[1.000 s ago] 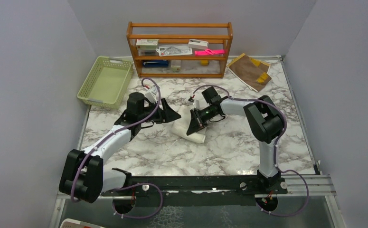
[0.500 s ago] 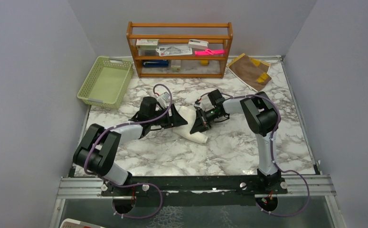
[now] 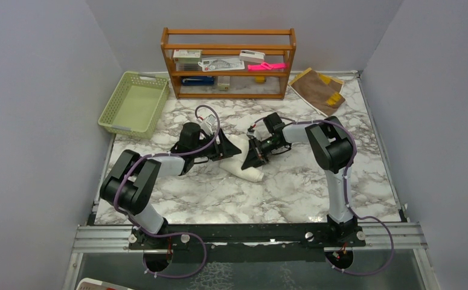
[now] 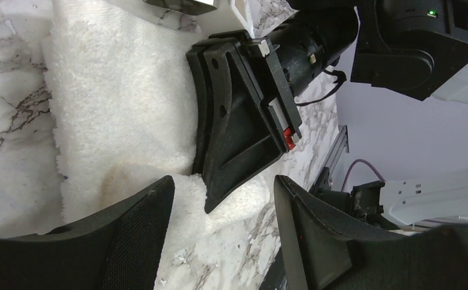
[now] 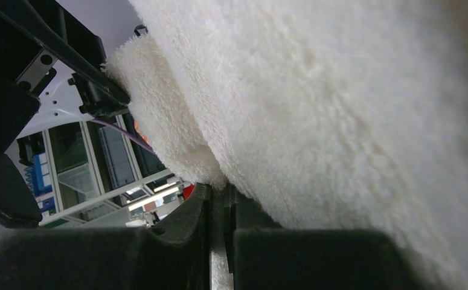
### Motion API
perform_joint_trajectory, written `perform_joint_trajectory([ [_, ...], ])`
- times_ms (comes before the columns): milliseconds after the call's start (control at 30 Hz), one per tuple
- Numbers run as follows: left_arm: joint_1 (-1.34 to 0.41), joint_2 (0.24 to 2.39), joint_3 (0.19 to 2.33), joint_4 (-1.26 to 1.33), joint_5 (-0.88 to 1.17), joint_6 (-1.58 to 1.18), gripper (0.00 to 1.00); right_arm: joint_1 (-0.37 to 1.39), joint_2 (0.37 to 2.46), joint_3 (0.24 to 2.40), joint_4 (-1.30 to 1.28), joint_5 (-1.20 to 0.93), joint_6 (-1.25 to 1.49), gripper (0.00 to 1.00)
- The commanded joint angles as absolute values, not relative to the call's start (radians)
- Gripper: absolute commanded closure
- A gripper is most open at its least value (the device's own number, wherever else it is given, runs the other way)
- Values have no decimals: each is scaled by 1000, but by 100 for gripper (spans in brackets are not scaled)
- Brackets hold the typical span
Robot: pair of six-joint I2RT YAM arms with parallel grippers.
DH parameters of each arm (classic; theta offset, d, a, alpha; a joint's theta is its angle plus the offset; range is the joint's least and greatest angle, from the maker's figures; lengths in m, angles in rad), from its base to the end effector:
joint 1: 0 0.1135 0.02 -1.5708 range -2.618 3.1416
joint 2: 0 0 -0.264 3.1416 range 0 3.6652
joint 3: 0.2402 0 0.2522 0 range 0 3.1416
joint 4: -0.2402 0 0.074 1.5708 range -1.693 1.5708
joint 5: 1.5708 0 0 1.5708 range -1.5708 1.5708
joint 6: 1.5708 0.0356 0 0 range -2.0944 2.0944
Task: Roll the towels
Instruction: Roll the towel at the center of the board.
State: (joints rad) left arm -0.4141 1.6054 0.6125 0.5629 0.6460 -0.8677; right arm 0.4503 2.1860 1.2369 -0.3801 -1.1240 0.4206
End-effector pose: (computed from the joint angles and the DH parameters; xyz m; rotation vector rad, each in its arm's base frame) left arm 0.2718 -0.1429 0.1622 -0.0339 2.2216 -1.4161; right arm 0.3328 0.1965 0.0781 0.2227 -2.4367 -1.5179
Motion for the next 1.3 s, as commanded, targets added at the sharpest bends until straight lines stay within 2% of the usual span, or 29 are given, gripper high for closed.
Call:
perform_joint_trajectory([
  [0, -417, 1572, 590, 625, 670, -914, 36, 446, 2240, 1245, -432, -911, 384, 99],
  [133, -417, 1500, 605, 620, 714, -941, 35, 446, 2246, 1242, -427, -905, 385, 99],
  [300, -431, 1529, 583, 620, 740, -941, 35, 446, 2247, 1242, -424, -901, 383, 99],
  [667, -436, 1841, 557, 713, 625, -879, 36, 446, 2227, 1228, -428, -886, 366, 99],
  [700, -436, 1875, 554, 734, 616, -881, 37, 446, 2218, 1225, -429, -879, 358, 97],
  [767, -435, 1937, 533, 790, 607, -899, 38, 446, 2179, 1213, -421, -858, 334, 64],
  [867, -434, 1961, 486, 860, 596, -934, 38, 446, 2052, 1175, -391, -748, 290, 6],
  [900, -434, 1953, 472, 863, 587, -936, 38, 446, 2003, 1165, -382, -691, 273, 1],
  [933, -431, 1940, 459, 863, 578, -934, 38, 446, 1952, 1153, -368, -635, 256, 0],
  [1067, -421, 1899, 419, 861, 567, -936, 38, 446, 1736, 1067, -238, -495, 215, 0],
  [1267, -420, 1900, 413, 858, 571, -935, 38, 446, 1506, 876, -17, -439, 178, 1],
])
